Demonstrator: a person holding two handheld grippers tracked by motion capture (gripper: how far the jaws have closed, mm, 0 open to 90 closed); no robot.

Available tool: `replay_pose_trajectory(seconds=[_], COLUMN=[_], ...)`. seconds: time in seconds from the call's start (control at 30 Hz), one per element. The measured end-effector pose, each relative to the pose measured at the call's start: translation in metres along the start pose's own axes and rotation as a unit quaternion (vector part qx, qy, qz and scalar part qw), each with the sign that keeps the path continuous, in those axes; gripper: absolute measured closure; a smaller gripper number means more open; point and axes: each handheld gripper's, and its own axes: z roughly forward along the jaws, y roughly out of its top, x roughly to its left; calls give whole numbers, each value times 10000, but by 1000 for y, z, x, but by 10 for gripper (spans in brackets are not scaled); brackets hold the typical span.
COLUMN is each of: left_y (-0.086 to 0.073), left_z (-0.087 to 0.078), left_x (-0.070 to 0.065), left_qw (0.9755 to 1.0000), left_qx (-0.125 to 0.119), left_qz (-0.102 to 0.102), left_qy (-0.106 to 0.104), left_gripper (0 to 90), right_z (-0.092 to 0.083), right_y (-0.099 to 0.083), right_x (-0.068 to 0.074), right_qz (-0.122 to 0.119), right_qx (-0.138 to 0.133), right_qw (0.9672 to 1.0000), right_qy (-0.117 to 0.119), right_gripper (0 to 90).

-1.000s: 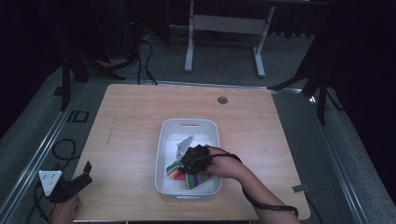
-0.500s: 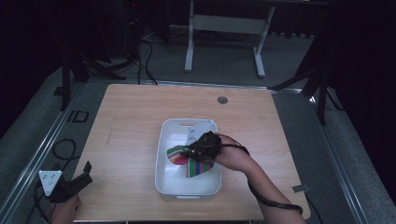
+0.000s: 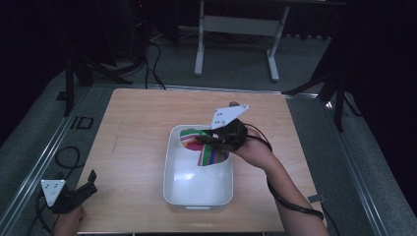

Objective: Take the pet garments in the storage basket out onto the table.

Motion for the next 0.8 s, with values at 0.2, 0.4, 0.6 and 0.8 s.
replay_pose_trajectory(seconds=[0.2,0.4,0.6,0.8], left_y=[0,0,0,0], left_z=[0,0,0,0], left_x=[0,0,0,0], left_qw=[10000,10000,10000,10000], left_qx=[0,-5,-3,-1], left_qz=[5,0,4,6], left_qy=[2,10,25,31], left_gripper=[10,10,10,9], right_z=[-21,-38,-64,-81], right_y=[-2,-7,-24,-41], right_x=[-11,-22,-36,-43], right_qz=[123,221,372,527], right_qx=[-200,-241,-204,-127], right_qw=[9993,9982,9955,9929], right_qy=[-285,-497,-847,-1054], right_gripper=[784,784,783,783])
